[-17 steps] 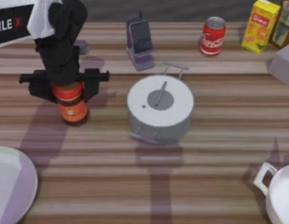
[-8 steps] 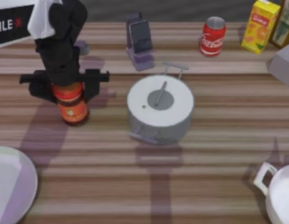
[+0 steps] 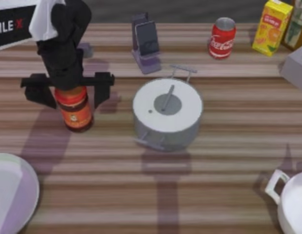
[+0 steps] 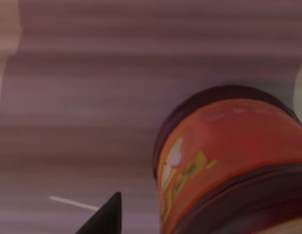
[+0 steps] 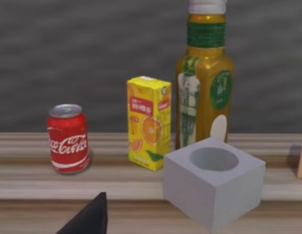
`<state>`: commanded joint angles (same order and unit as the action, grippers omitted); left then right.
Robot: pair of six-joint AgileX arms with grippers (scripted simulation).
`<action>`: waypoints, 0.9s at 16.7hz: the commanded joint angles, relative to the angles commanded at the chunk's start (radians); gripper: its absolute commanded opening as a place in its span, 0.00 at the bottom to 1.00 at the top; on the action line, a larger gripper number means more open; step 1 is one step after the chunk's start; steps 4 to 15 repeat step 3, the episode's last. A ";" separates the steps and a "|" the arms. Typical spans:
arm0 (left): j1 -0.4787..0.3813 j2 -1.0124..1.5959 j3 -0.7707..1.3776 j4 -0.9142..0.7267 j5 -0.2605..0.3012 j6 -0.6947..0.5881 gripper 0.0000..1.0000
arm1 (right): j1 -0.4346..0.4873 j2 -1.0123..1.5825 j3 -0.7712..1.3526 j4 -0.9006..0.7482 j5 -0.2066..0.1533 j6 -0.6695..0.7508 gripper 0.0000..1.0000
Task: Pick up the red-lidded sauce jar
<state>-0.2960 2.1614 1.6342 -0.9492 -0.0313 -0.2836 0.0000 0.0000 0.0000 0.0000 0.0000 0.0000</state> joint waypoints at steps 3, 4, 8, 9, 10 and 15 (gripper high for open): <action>0.000 0.000 0.000 0.000 0.000 0.000 1.00 | 0.000 0.000 0.000 0.000 0.000 0.000 1.00; 0.000 0.000 0.000 0.000 0.000 0.000 1.00 | 0.000 0.000 0.000 0.000 0.000 0.000 1.00; 0.000 0.000 0.000 0.000 0.000 0.000 1.00 | 0.000 0.000 0.000 0.000 0.000 0.000 1.00; 0.000 0.000 0.000 0.000 0.000 0.000 1.00 | 0.000 0.000 0.000 0.000 0.000 0.000 1.00; 0.000 0.000 0.000 0.000 0.000 0.000 1.00 | 0.000 0.000 0.000 0.000 0.000 0.000 1.00; 0.000 0.000 0.000 0.000 0.000 0.000 1.00 | 0.000 0.000 0.000 0.000 0.000 0.000 1.00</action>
